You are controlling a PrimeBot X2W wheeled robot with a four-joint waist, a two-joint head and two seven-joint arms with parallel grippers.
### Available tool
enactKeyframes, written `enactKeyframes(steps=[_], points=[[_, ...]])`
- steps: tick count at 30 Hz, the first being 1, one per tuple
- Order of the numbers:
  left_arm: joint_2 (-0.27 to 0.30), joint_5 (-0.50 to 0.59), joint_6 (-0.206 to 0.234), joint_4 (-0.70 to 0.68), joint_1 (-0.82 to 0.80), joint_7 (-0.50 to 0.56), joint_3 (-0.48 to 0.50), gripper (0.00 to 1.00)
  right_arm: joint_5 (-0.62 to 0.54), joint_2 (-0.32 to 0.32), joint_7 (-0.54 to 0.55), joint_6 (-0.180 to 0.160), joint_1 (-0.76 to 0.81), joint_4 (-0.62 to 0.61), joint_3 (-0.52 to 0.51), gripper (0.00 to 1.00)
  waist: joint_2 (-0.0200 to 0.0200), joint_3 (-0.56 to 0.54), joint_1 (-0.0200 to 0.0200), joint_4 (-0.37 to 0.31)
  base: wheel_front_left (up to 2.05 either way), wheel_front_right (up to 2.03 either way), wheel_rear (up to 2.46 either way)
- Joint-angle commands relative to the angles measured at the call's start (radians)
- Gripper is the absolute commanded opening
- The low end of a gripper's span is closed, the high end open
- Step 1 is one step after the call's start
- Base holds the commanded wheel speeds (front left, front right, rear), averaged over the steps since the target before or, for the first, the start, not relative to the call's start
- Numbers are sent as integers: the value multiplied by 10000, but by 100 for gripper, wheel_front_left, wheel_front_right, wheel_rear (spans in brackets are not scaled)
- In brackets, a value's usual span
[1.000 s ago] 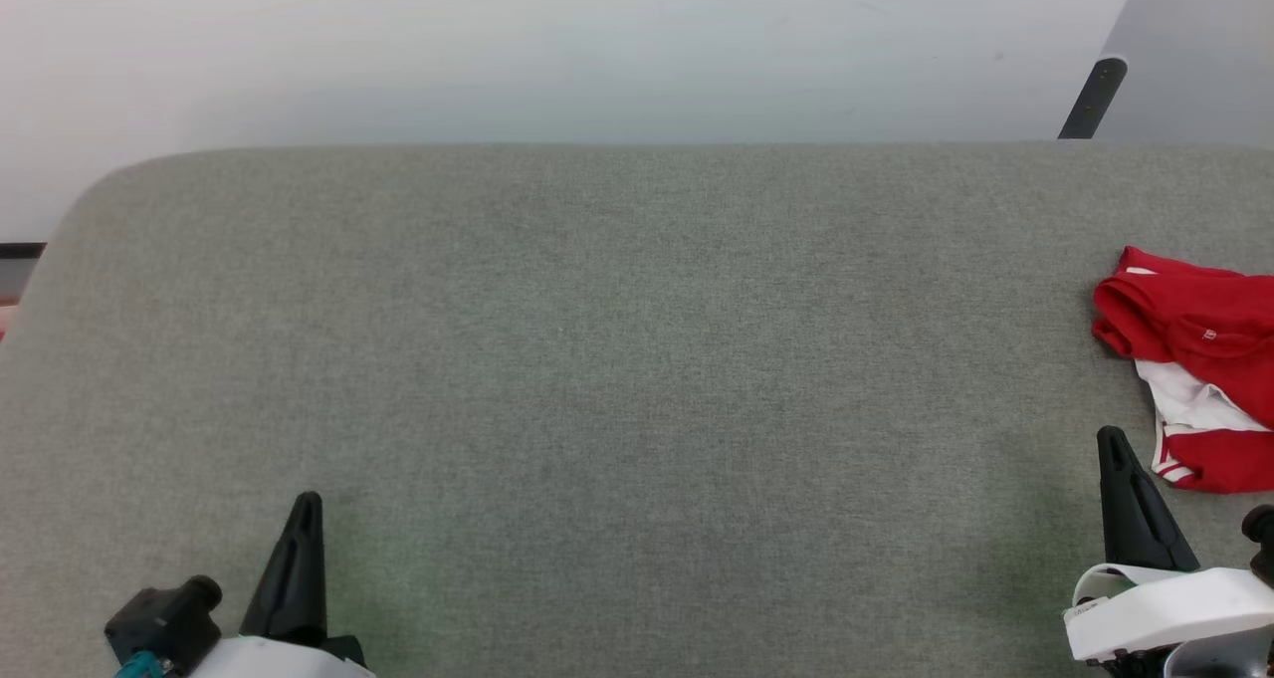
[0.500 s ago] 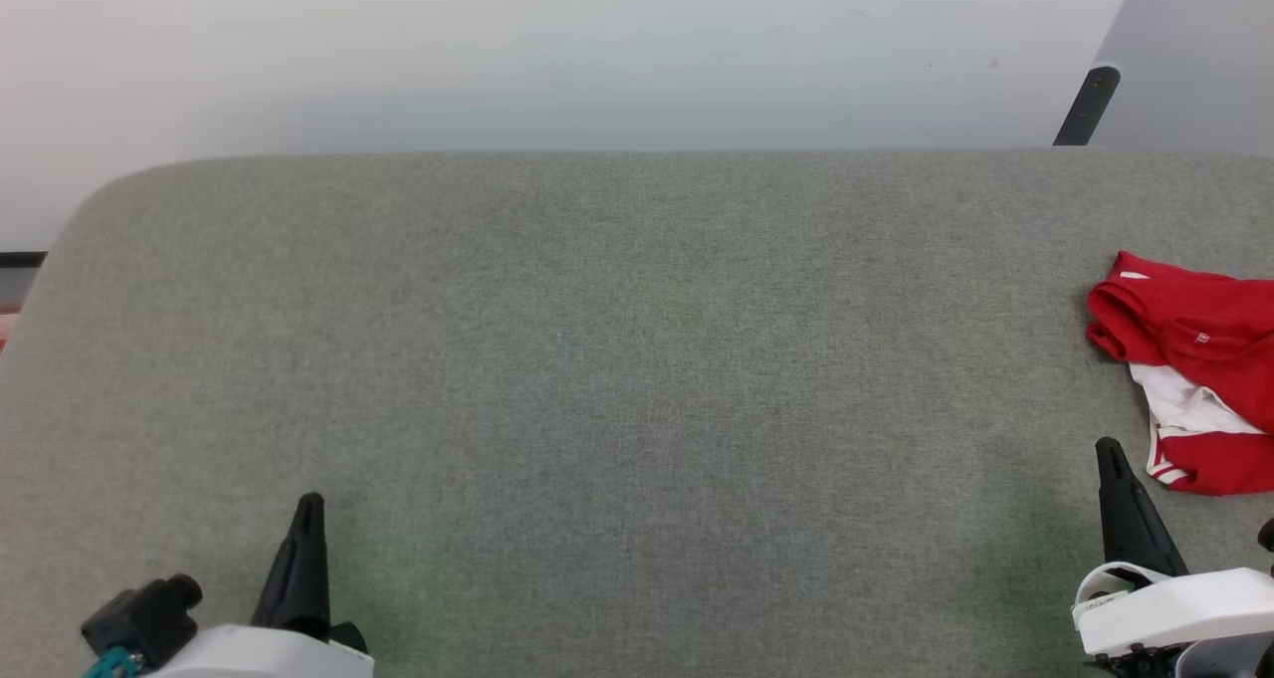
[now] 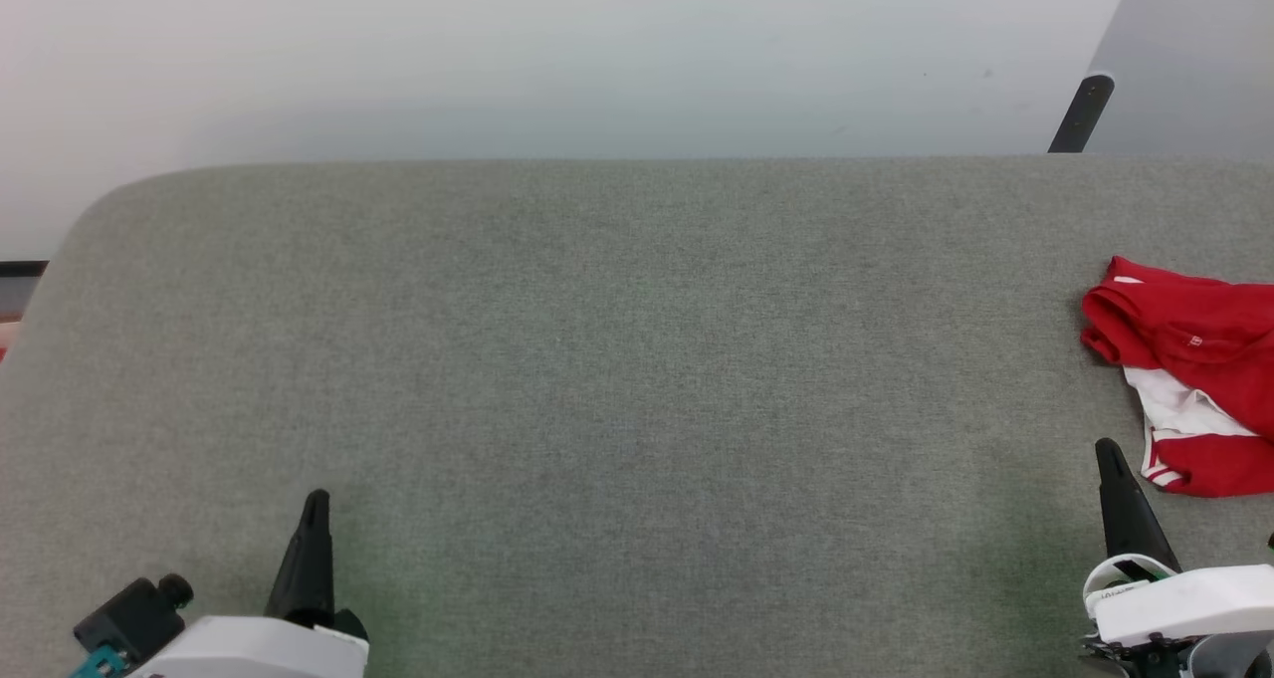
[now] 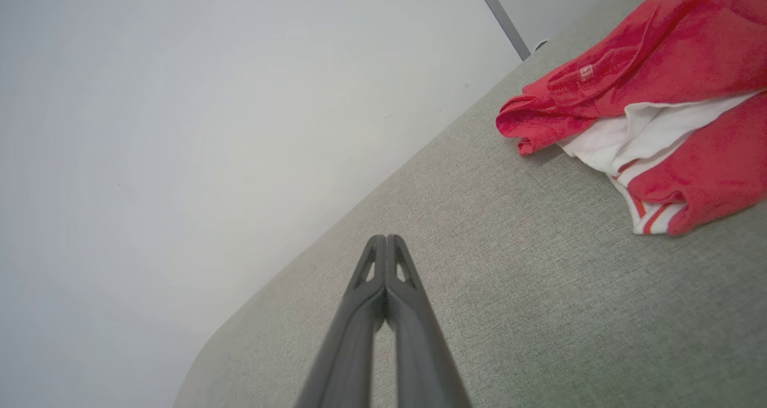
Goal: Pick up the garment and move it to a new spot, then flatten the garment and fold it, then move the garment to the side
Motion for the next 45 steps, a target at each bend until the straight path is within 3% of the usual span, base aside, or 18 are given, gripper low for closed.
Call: enactKeyframes(steps=[1, 45], points=[[32, -373, -11, -84, -261, 79, 69, 0, 351, -5, 70, -2, -177, -67, -54, 0, 0, -15, 0, -5, 0, 0, 0], [-443, -4655, -23, 168, -618, 1359, 260, 0, 4489, 228, 1012, -3, -331, 391, -255, 0, 0, -355, 0, -94, 0, 0, 0]])
